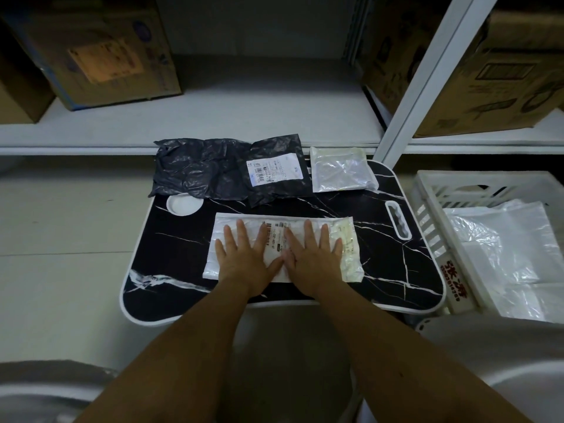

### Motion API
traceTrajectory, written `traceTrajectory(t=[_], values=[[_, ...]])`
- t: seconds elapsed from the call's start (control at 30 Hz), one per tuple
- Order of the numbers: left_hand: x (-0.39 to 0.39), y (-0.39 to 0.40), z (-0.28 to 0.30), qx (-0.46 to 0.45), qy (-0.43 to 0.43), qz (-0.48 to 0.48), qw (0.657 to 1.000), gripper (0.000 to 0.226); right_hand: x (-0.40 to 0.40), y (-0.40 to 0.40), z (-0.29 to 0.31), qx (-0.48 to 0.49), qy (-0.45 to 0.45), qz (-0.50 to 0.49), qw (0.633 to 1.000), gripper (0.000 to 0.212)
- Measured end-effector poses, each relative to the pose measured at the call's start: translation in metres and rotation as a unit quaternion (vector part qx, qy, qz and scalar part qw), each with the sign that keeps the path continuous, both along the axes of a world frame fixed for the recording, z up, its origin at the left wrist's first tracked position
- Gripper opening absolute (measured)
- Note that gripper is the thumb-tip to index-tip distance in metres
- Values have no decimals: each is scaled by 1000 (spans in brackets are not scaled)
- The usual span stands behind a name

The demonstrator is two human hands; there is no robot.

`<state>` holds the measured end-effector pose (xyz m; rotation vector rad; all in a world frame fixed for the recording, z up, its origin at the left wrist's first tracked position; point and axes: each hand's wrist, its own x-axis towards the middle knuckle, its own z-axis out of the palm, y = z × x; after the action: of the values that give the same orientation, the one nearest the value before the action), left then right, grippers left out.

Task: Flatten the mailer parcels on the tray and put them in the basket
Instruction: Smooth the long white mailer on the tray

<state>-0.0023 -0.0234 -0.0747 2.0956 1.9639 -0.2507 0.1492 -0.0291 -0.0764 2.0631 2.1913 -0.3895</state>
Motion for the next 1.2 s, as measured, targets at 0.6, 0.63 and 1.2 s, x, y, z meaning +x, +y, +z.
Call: traceTrajectory(t=[0.6,0.63,1.2], values=[[-7,-19,12,11,25,33,999,67,-6,-29,7,121,0,-24,992,60],[-1,-25,11,28,18,-6,999,61,-15,-38,3,134,7,-35,990,58],[13,-40,4,2,-24,33,999,59,18,-40,18,152,-82,-11,985,43]])
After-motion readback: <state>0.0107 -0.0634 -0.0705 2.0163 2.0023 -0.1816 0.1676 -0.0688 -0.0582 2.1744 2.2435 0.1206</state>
